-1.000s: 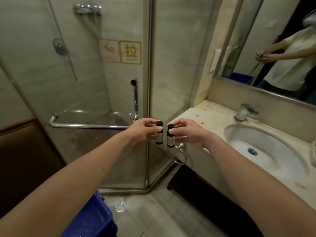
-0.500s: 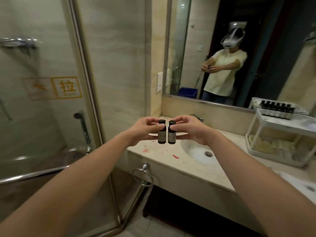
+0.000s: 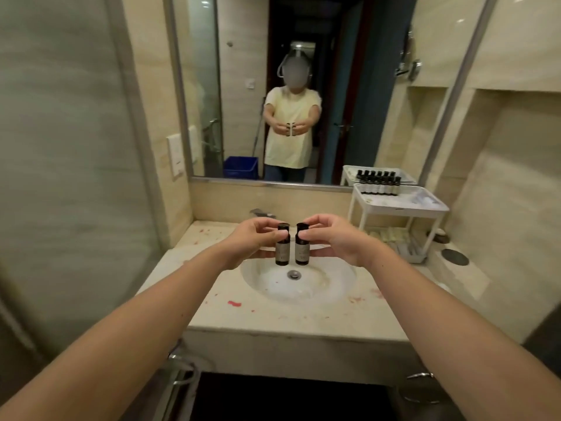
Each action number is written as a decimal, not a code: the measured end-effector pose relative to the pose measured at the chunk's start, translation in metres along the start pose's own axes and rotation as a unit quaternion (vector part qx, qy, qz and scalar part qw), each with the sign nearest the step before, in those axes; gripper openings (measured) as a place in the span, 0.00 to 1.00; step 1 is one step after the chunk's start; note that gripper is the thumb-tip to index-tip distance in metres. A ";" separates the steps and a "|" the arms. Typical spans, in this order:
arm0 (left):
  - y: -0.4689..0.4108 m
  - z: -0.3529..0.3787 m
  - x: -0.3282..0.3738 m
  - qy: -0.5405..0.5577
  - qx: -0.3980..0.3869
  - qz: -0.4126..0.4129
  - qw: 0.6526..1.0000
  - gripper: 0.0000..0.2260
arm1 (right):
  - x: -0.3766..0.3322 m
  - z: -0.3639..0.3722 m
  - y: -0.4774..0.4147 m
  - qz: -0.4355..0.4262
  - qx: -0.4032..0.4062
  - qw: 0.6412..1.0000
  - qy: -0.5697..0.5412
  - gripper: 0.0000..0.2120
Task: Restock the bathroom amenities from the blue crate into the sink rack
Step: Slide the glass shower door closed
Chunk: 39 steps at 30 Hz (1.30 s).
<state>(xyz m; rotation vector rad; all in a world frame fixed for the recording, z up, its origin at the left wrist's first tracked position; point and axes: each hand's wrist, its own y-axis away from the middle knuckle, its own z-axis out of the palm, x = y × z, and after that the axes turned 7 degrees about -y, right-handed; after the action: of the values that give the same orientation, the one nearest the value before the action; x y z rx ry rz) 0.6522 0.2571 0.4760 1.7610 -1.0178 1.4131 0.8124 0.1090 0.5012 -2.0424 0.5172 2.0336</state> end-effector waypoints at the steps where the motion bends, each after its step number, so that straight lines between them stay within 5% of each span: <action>1: -0.015 0.003 0.002 -0.004 -0.016 0.003 1.000 0.12 | -0.001 -0.009 -0.004 0.000 0.015 1.000 -0.003 0.10; 21: -0.213 0.081 0.041 -0.014 -0.227 0.068 0.971 0.12 | -0.006 -0.150 -0.025 0.001 0.256 0.966 -0.040 0.12; 39: -0.354 0.162 0.054 -0.014 -0.241 0.070 0.968 0.09 | -0.005 -0.293 -0.082 0.002 0.268 0.962 -0.057 0.15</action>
<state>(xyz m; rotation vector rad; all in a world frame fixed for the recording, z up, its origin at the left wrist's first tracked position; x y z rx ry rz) 1.0442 0.2804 0.4884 1.3739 -1.3884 1.1010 1.1146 0.0706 0.5054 -1.5924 0.9281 1.7464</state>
